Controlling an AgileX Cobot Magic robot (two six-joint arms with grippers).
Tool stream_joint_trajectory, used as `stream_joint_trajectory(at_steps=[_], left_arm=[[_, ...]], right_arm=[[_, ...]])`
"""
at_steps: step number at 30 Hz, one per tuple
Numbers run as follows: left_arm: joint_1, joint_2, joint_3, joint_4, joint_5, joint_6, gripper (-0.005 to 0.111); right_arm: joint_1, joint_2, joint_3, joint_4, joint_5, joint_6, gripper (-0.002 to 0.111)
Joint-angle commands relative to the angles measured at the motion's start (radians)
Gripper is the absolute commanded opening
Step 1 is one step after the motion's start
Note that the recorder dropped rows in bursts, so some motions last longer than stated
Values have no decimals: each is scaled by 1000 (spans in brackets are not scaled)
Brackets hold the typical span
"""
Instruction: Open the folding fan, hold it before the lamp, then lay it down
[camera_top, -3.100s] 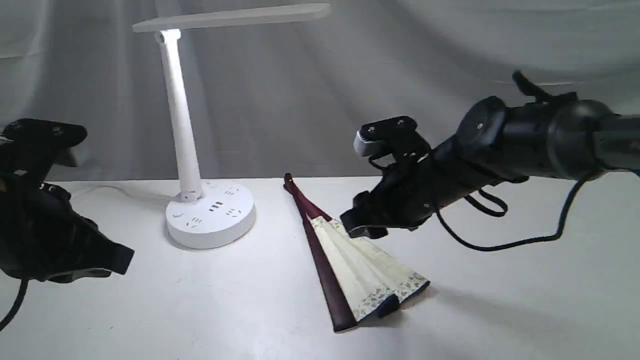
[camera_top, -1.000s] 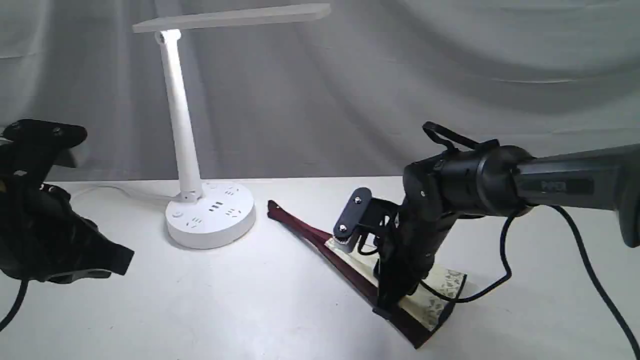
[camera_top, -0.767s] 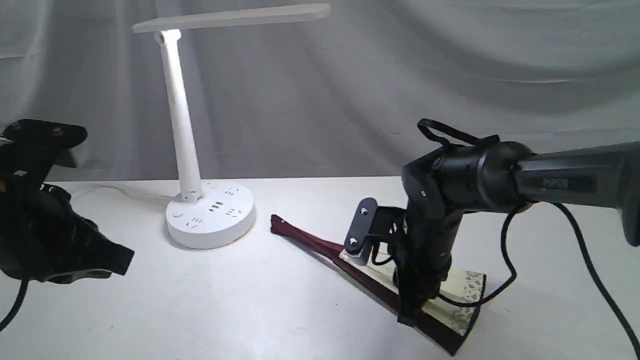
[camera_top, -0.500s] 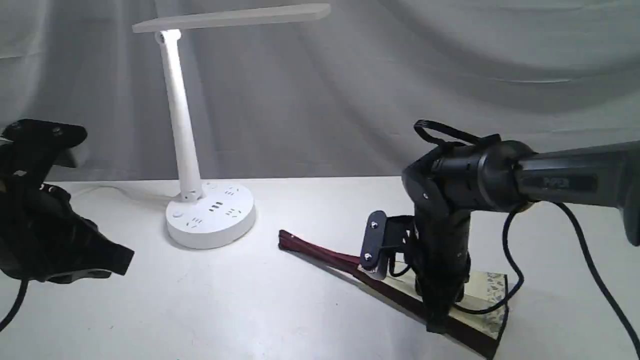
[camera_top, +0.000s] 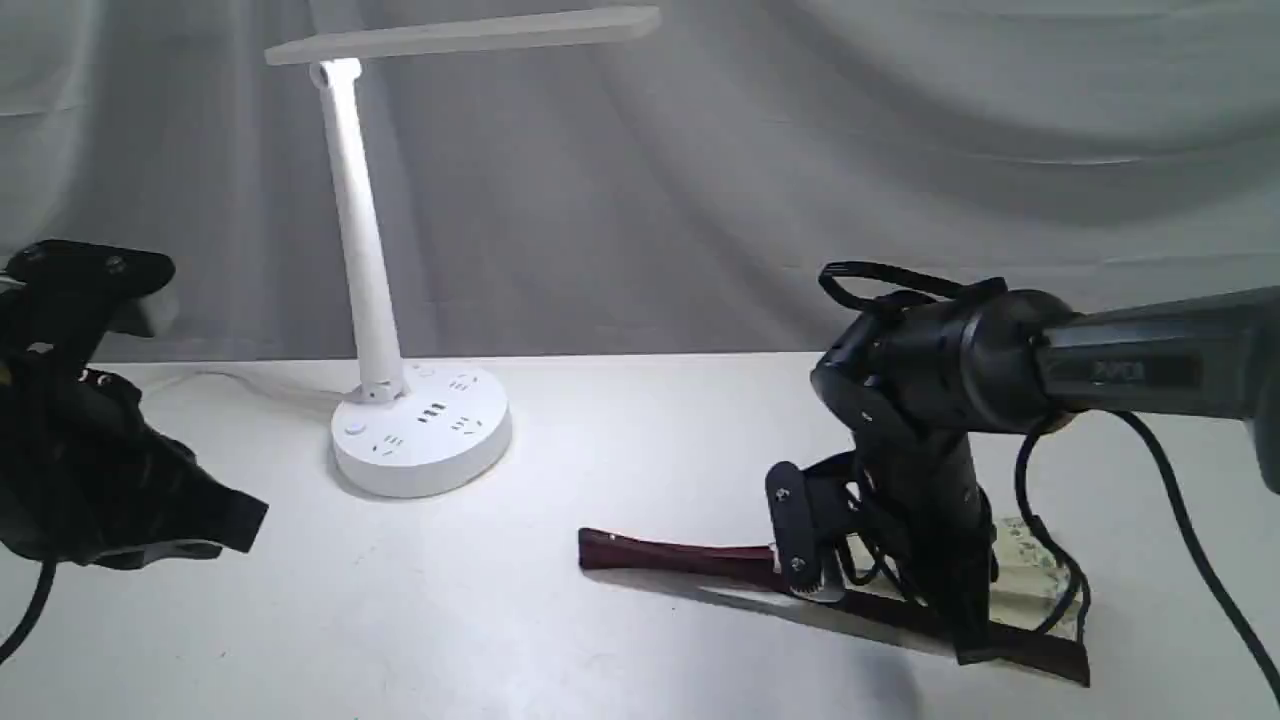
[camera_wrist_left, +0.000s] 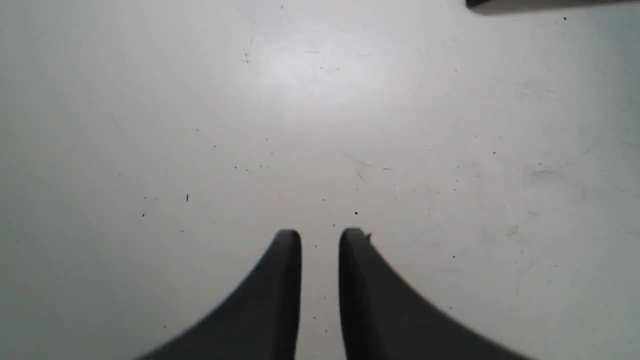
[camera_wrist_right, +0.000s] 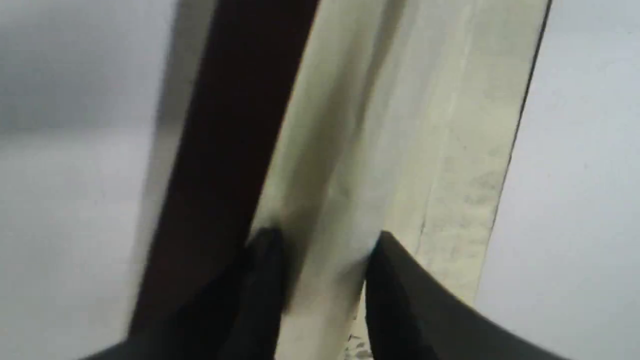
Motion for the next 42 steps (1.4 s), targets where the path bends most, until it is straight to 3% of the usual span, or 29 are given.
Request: stream_joint_trajectory(at_steps=[1, 8, 23, 26, 31, 42], left_arm=[[-7, -1, -5, 4, 0, 3, 14], [-7, -1, -5, 4, 0, 3, 14], [-7, -1, -5, 4, -1, 5, 14], [-7, -1, -5, 4, -1, 5, 14], [-7, -1, -5, 4, -1, 5, 14], [-7, -1, -5, 4, -1, 8, 14]], right_arm=[[-8, -1, 7, -72, -28, -42, 27], [-6, -1, 11, -73, -160, -42, 27], [-5, -1, 11, -58, -169, 51, 27], [-5, -1, 11, -53, -170, 52, 32], [-5, -3, 11, -53, -175, 78, 52], [-5, -65, 11, -27, -173, 209, 54]])
